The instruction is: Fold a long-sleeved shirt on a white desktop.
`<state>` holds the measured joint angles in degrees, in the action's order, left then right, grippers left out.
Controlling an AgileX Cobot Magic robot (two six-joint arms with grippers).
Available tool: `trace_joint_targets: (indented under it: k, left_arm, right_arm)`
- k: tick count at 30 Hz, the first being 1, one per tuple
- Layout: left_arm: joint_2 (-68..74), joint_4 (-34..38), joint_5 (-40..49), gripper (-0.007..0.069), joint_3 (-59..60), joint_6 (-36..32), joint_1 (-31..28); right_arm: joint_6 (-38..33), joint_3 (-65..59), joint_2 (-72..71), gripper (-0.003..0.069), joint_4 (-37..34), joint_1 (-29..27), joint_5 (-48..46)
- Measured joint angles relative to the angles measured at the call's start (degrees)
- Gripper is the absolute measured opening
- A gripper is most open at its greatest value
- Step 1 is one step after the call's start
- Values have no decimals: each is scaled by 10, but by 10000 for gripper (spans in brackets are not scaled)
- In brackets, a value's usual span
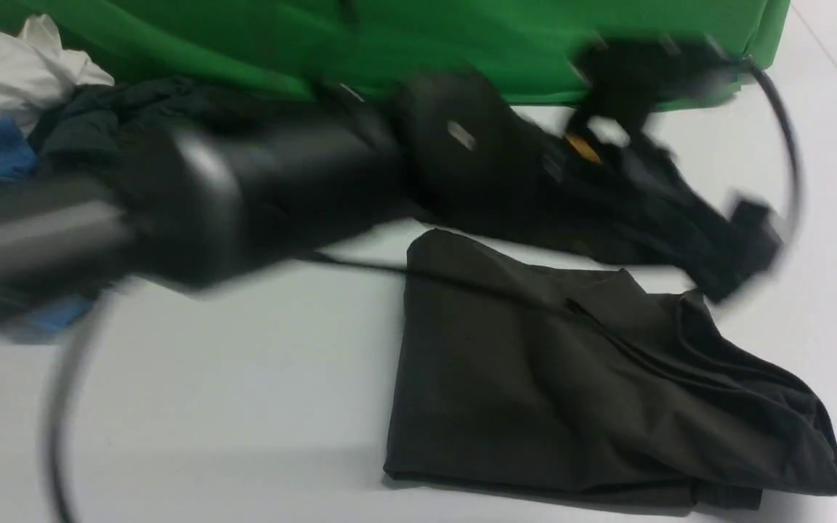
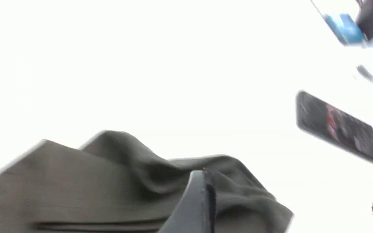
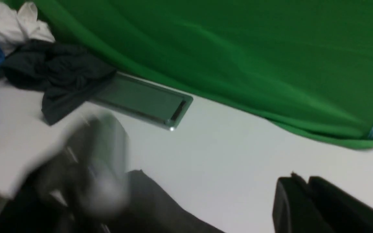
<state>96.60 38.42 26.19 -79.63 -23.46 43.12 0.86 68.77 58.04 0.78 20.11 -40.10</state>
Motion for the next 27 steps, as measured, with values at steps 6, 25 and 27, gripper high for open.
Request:
trace_joint_targets:
  k: [6, 25, 27]
  left_arm:
    - [-9, -79, 103, 521, 13, 82, -117]
    - [120, -3, 25, 19, 210, 77, -104]
    - [121, 2, 25, 19, 210, 77, -105]
  right_arm:
    - [-6, -11, 17, 108, 0, 0, -1]
    - [-173, -204, 309, 24, -155, -7, 63]
    - [-174, -206, 337, 24, -155, -12, 64]
